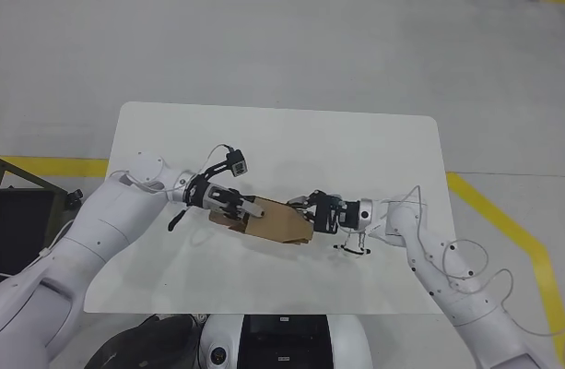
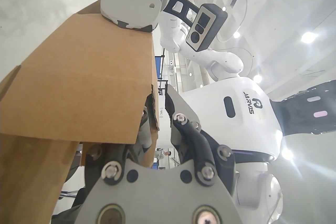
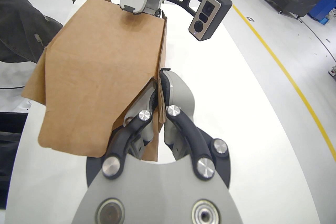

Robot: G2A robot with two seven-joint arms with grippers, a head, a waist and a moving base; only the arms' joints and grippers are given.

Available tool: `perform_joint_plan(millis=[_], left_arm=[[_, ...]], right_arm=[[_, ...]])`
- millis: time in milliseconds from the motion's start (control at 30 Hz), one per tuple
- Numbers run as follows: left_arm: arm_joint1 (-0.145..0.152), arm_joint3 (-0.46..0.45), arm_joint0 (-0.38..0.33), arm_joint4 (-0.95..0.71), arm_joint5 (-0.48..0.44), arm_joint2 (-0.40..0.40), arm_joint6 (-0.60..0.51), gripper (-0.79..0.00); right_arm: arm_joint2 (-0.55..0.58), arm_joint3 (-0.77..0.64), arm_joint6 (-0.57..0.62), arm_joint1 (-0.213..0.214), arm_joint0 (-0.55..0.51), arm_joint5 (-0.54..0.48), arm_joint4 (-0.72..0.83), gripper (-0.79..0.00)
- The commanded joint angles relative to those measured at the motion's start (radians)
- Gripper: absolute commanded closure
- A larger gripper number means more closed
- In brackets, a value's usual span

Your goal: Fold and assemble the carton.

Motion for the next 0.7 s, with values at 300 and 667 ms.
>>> perform_joint_plan(millis=[300, 667], left_arm=[[-0.006, 0.028, -0.015, -0.009, 0.000, 0.016, 0.000, 0.000], [-0.004, 0.033, -0.014, -0.010, 0.000, -0.010, 0.000, 0.000]], right_arm=[[-0.005, -0.018, 0.018, 0.002, -0.002, 0.027, -0.003, 0.000], [0.008, -0.026, 0.014, 0.007, -0.011, 0.046, 0.014, -0.785]])
